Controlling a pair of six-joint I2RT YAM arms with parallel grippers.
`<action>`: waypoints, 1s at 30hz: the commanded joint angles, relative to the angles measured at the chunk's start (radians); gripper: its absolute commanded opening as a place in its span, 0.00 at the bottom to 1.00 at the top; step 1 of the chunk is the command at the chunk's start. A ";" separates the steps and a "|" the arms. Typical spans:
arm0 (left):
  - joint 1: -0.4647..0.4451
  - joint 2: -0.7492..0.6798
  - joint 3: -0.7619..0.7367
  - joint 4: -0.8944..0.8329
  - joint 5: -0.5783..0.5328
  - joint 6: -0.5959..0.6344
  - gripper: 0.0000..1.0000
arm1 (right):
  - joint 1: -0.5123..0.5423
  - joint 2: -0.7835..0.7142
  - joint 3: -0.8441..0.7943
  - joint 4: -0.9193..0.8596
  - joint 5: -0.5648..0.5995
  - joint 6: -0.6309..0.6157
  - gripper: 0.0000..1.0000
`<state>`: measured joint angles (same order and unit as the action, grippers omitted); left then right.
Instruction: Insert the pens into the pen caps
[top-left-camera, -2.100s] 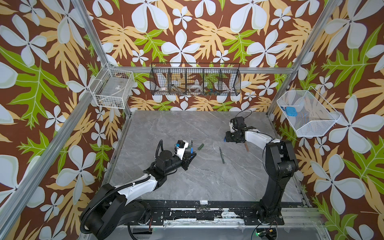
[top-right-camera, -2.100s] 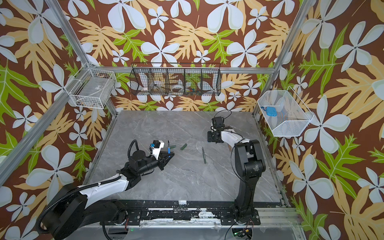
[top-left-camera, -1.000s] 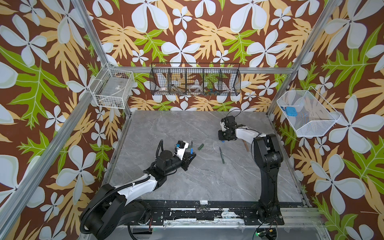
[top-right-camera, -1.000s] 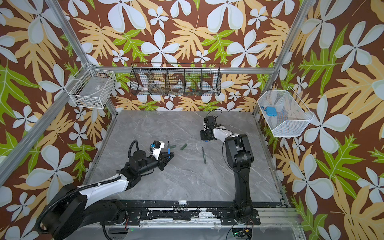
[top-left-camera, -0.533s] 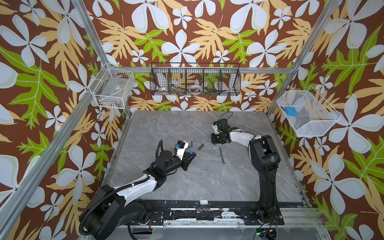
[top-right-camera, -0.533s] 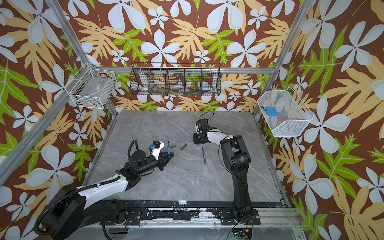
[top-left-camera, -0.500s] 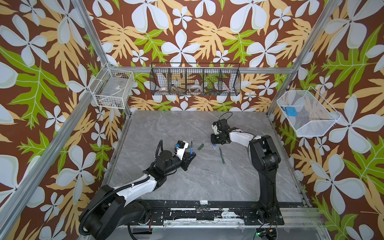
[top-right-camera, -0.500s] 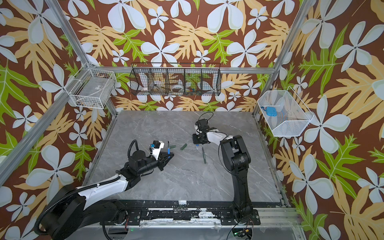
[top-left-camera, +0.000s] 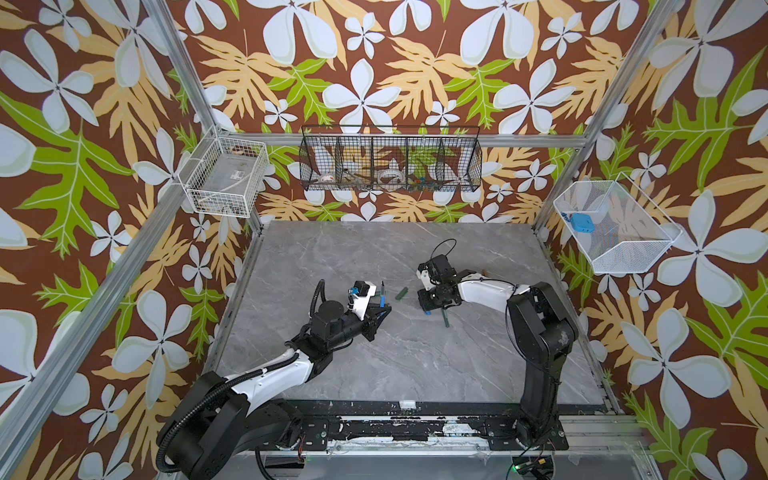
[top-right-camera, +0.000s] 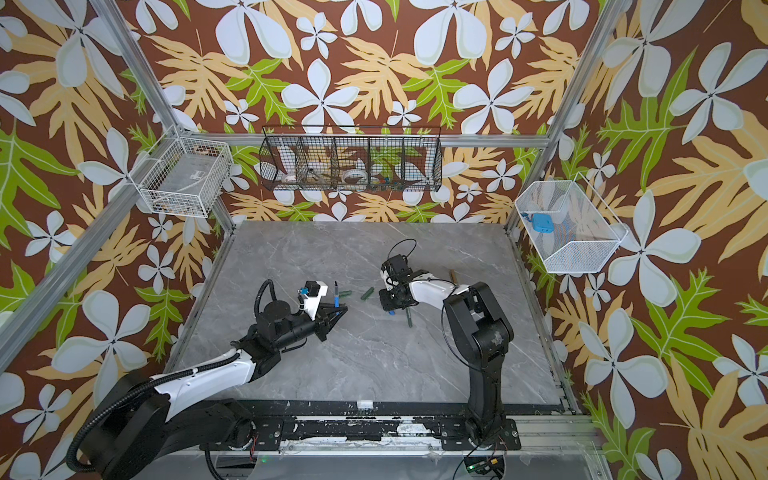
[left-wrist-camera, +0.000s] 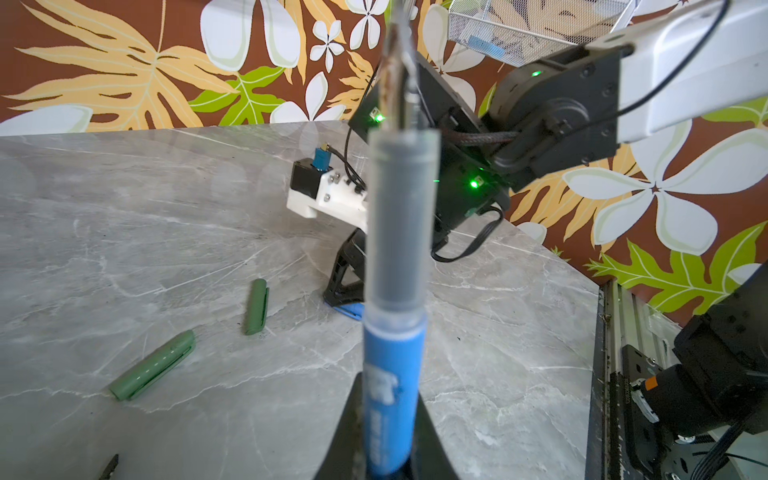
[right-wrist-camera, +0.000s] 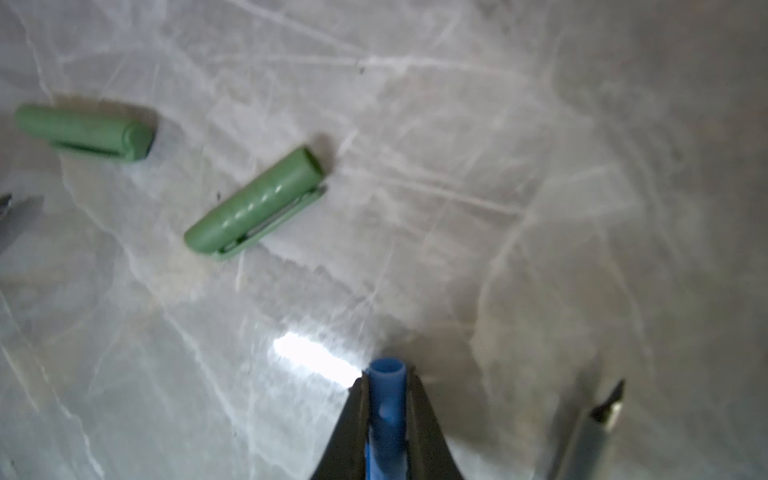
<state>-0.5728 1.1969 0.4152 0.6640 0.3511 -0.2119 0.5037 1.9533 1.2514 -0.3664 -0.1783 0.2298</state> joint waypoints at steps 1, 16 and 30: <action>-0.002 0.003 0.004 0.023 -0.003 0.006 0.00 | 0.021 -0.008 -0.013 -0.049 -0.005 -0.043 0.24; -0.001 -0.012 -0.001 0.023 -0.006 0.006 0.00 | 0.084 0.019 0.012 -0.045 -0.151 -0.056 0.28; -0.002 -0.017 -0.004 0.024 -0.013 0.009 0.00 | 0.159 0.046 0.029 -0.055 -0.146 -0.124 0.34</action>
<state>-0.5732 1.1858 0.4122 0.6636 0.3408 -0.2077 0.6529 1.9736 1.2652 -0.3885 -0.3401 0.1184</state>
